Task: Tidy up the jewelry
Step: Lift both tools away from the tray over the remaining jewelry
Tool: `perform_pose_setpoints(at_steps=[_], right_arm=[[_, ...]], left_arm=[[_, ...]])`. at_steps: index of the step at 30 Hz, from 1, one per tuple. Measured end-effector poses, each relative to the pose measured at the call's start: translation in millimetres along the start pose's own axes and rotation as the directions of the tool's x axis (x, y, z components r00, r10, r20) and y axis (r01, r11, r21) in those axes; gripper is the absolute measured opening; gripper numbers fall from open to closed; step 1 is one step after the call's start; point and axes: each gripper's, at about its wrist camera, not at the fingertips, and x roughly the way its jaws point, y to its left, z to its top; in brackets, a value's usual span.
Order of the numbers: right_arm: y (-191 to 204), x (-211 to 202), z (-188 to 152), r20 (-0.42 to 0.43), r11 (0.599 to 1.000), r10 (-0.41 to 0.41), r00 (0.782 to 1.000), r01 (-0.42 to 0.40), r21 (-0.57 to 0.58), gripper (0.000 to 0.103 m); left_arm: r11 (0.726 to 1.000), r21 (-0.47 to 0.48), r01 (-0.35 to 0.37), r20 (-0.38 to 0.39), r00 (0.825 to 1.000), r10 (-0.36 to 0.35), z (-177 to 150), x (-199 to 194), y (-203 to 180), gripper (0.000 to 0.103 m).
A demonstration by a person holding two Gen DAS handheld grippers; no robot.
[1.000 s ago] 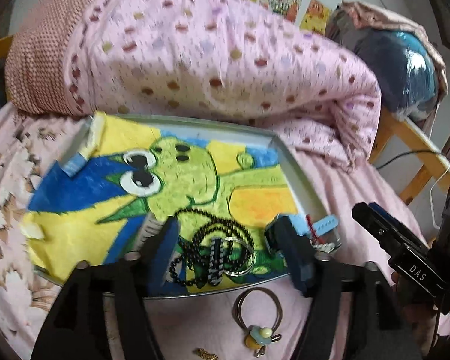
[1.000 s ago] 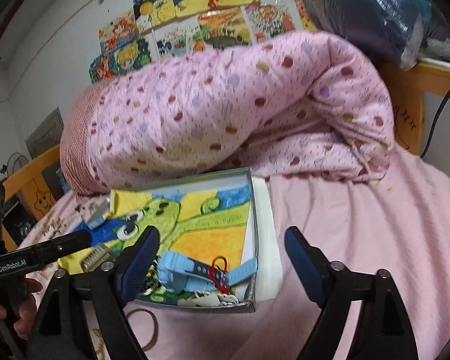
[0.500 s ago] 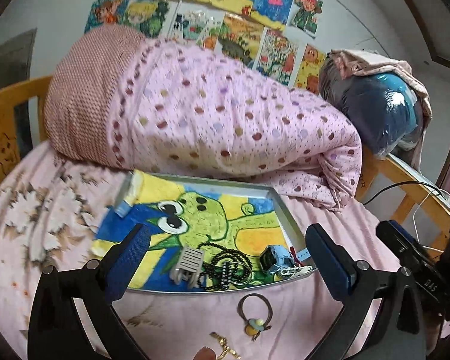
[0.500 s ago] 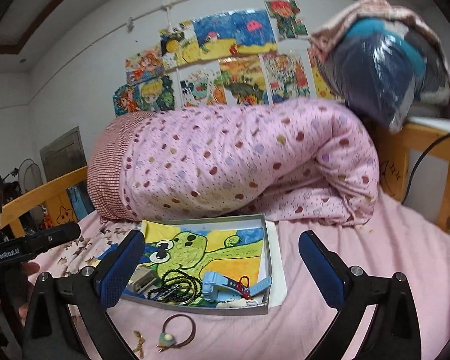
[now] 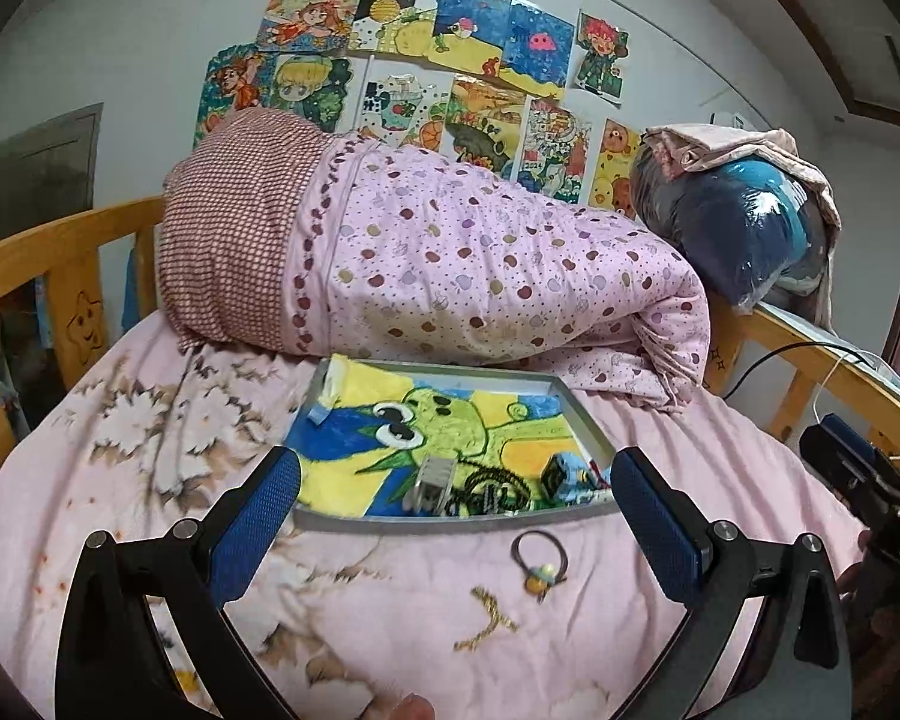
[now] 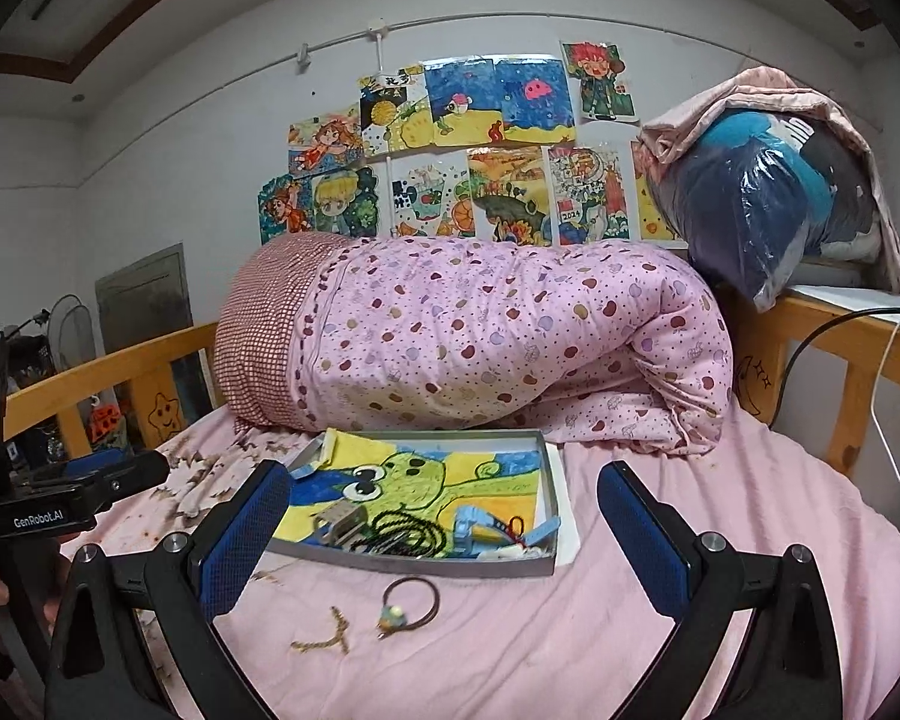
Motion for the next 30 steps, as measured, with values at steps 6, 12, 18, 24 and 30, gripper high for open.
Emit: perform_pose_setpoints(at_steps=[6, 12, 18, 24, 30], right_arm=[[11, -12, -14, -0.061, 0.999, 0.024, 0.998, -0.022, 0.028, 0.103], [14, -12, -29, -0.133, 0.997, 0.029, 0.991, -0.020, 0.071, 0.103], [16, -5, -39, -0.187, 0.996, 0.030, 0.982, -0.014, 0.088, 0.103], [17, 8, -52, -0.259, 0.995, 0.030, 0.965, -0.005, 0.096, 0.103], [9, 29, -67, -0.359, 0.995, 0.008, 0.933, 0.029, 0.098, 0.103]], left_arm=[[1.000, 0.007, -0.011, -0.012, 1.000, 0.011, -13, -24, 8, 0.101], [0.999, 0.050, -0.013, -0.055, 0.998, 0.016, -32, -34, 6, 0.101], [0.999, 0.045, -0.016, -0.080, 0.997, 0.020, -42, -32, 12, 0.101], [0.999, 0.032, -0.032, -0.130, 0.991, 0.036, -56, -24, 20, 0.101], [0.999, 0.042, -0.017, -0.230, 0.973, 0.027, -72, -5, 26, 0.101]])
